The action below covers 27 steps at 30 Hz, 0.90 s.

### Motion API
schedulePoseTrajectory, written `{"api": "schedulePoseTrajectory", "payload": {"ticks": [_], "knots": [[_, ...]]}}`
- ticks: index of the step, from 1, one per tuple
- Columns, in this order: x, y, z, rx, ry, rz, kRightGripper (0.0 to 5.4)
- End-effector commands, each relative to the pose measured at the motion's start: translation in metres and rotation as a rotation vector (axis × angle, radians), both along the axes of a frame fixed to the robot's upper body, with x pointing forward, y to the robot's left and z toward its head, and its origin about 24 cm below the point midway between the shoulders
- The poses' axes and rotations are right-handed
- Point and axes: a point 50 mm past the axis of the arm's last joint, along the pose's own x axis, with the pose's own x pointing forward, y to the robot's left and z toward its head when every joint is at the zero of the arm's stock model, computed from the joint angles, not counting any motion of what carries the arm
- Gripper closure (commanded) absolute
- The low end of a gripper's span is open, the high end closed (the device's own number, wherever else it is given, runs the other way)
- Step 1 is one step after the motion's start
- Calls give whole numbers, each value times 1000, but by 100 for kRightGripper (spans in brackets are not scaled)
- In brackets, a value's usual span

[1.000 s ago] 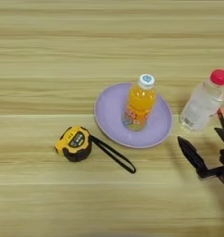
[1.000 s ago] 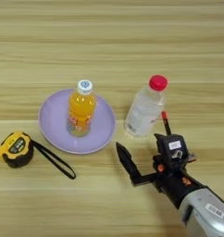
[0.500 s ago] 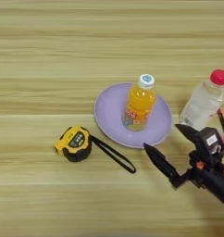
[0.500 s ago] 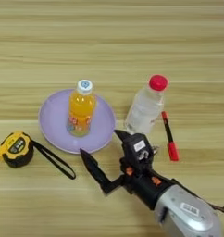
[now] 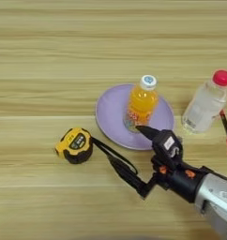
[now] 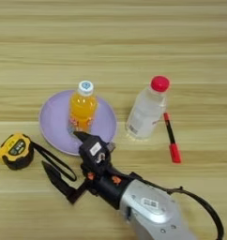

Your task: Move the objects on the table

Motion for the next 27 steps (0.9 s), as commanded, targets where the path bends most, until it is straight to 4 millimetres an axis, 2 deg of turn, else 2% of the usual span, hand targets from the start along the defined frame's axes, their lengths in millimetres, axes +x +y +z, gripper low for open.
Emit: {"api": "schedulePoseTrajectory", "payload": {"ticks": [1, 10, 21, 27], "knots": [[8, 11, 9, -9, -112, 28, 3], [13, 29, -1, -46, -134, 79, 3], [38, 44, 0, -11, -133, 83, 3], [43, 49, -3, -11, -128, 100, 3]]}}
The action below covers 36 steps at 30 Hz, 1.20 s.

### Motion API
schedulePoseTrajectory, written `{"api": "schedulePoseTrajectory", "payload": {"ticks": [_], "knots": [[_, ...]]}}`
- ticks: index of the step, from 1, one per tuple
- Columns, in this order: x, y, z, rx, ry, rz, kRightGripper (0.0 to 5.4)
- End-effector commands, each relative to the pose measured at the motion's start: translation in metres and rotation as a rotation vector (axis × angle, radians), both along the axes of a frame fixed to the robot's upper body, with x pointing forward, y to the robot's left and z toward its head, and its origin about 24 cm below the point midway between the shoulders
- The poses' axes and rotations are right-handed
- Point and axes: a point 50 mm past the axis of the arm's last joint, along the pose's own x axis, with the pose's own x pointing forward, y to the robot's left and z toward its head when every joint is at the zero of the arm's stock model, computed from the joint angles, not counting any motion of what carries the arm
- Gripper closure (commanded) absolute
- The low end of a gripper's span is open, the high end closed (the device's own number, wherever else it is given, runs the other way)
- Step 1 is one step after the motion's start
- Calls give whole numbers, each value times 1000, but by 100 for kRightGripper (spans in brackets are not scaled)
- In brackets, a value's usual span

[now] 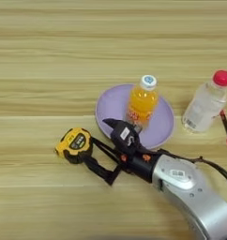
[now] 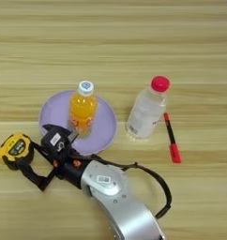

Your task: Move the objects on the table

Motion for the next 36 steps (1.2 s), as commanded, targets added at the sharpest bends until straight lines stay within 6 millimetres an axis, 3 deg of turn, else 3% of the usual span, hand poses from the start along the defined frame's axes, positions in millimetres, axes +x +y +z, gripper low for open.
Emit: {"api": "schedulePoseTrajectory", "payload": {"ticks": [1, 18, 36], "knots": [[9, 7, 14, 31, -85, 13, 3], [10, 25, 7, 47, -54, 82, 3], [20, 32, -8, 28, -38, 78, 3]]}}
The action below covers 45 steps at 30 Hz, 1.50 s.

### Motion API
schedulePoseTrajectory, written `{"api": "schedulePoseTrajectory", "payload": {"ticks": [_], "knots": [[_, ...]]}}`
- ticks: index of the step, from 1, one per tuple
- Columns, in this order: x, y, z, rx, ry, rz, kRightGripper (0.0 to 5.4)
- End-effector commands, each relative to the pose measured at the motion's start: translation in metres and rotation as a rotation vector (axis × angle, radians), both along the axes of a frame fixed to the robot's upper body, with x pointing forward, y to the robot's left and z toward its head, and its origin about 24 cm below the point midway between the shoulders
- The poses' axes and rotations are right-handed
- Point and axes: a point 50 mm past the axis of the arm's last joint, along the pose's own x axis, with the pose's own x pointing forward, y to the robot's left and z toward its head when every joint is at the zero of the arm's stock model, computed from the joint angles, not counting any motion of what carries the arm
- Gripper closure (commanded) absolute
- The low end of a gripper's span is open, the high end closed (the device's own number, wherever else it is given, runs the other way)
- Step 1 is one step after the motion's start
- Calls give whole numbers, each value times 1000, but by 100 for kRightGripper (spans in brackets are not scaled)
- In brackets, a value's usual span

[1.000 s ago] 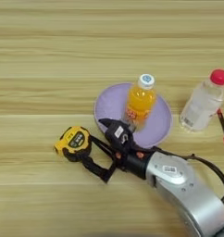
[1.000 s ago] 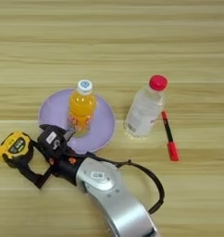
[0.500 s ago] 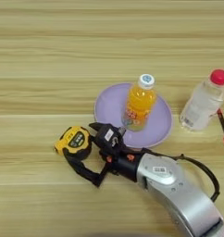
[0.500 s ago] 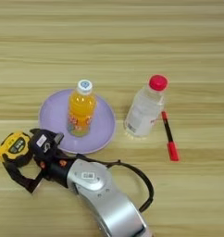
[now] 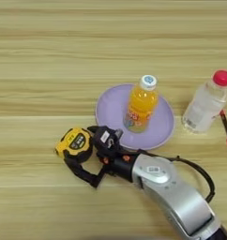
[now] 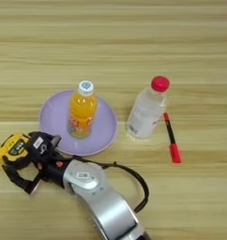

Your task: Move the objects on the table

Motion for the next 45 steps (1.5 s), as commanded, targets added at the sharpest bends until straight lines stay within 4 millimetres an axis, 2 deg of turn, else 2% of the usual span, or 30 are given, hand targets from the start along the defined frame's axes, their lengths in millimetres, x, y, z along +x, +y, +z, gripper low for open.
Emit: {"api": "schedulePoseTrajectory", "payload": {"ticks": [1, 29, 38, 45], "knots": [[11, 5, 18, 43, -115, 4, 3], [19, 9, 10, 52, -118, -5, 3], [20, 9, 7, 53, -113, -9, 104], [20, 8, 7, 55, -109, -13, 110]]}}
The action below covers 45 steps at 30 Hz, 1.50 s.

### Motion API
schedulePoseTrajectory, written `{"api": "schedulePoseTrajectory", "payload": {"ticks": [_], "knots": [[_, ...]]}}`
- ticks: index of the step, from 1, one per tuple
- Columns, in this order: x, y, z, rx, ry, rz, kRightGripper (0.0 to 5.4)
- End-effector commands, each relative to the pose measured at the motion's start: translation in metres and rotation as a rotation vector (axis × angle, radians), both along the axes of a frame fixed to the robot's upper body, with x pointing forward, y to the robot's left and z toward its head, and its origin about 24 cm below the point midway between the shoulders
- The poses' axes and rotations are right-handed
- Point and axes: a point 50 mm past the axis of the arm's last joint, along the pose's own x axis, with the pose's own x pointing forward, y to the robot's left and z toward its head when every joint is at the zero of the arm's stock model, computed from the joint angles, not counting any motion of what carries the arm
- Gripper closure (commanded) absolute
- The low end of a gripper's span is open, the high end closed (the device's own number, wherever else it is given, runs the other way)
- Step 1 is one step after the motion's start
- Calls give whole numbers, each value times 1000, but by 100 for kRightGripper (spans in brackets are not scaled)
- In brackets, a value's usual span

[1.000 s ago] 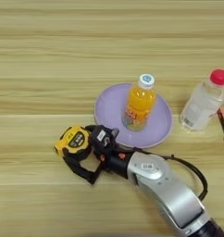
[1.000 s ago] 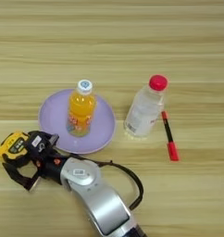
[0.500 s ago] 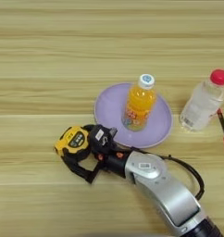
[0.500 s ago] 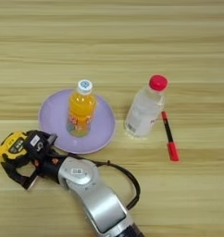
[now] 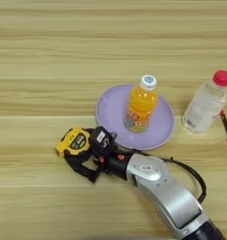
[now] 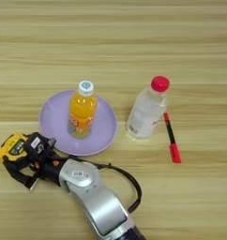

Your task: Move the objects on the table

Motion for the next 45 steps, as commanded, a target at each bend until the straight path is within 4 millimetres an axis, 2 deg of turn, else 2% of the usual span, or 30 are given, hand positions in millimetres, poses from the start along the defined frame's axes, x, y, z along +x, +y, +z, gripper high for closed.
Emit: {"api": "schedulePoseTrajectory", "payload": {"ticks": [1, 13, 22, 35, 45], "knots": [[12, 3, 22, 50, -108, -6, 110], [10, 1, 34, 77, -135, -13, 110], [1, -4, 54, 111, -169, -16, 111], [-13, -26, 76, 127, -198, -69, 111], [-24, -52, 78, 105, -180, -145, 112]]}}
